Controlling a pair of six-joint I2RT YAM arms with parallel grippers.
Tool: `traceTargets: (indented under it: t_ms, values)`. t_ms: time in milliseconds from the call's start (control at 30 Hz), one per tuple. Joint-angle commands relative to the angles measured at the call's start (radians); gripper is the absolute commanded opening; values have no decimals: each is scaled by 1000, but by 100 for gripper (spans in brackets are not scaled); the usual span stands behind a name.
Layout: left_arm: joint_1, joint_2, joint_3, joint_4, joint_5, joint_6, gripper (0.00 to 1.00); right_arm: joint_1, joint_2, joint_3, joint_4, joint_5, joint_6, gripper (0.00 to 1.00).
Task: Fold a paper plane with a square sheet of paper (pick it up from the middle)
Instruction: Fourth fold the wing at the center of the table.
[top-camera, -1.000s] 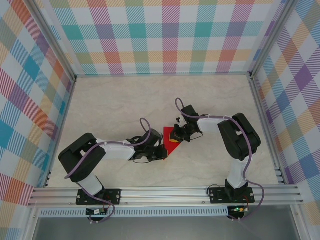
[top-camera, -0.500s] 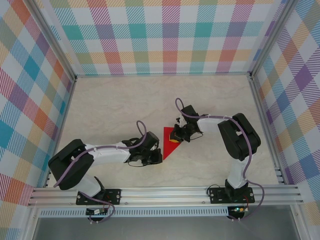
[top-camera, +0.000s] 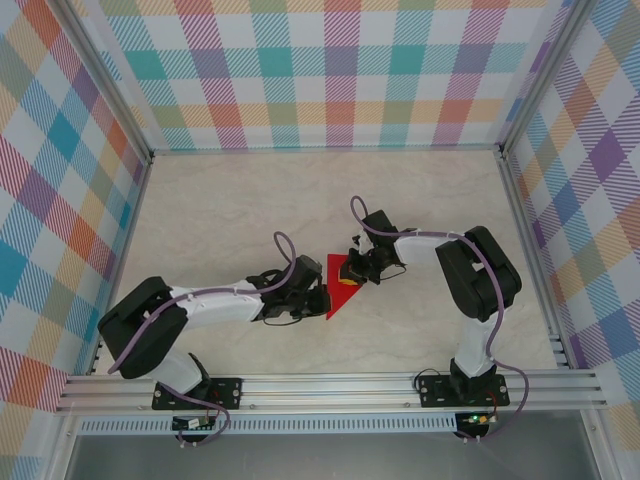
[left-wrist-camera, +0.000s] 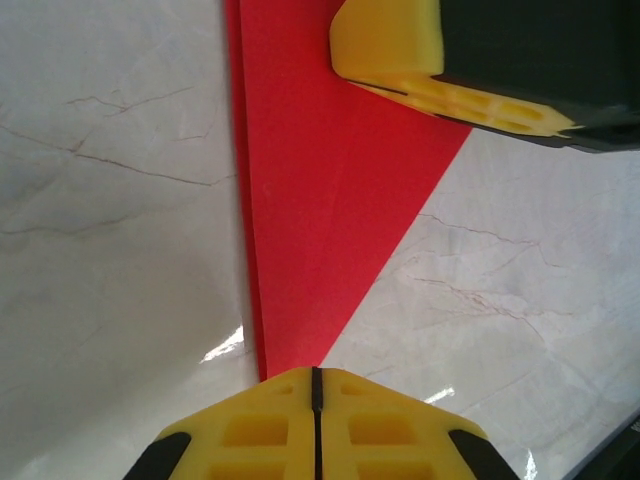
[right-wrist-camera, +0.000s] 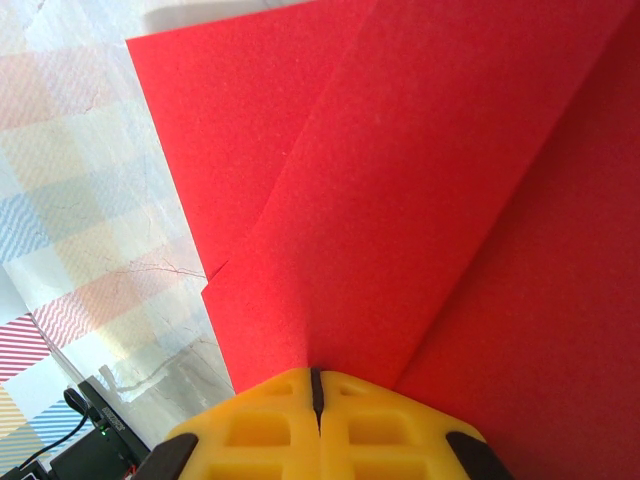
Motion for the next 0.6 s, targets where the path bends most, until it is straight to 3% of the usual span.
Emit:
traceTargets:
  t_ms: [0,367,567]
  values:
    - [2,40,35,42,22,-2,6,4,102,-61,-103,219,11,4]
    - [3,113,0,9,58,-13,0,4,0,-44,-75,191,-47,5]
    - [3,104,-31,12,47,-23,0,6,-115,-107,78,54,-80,6]
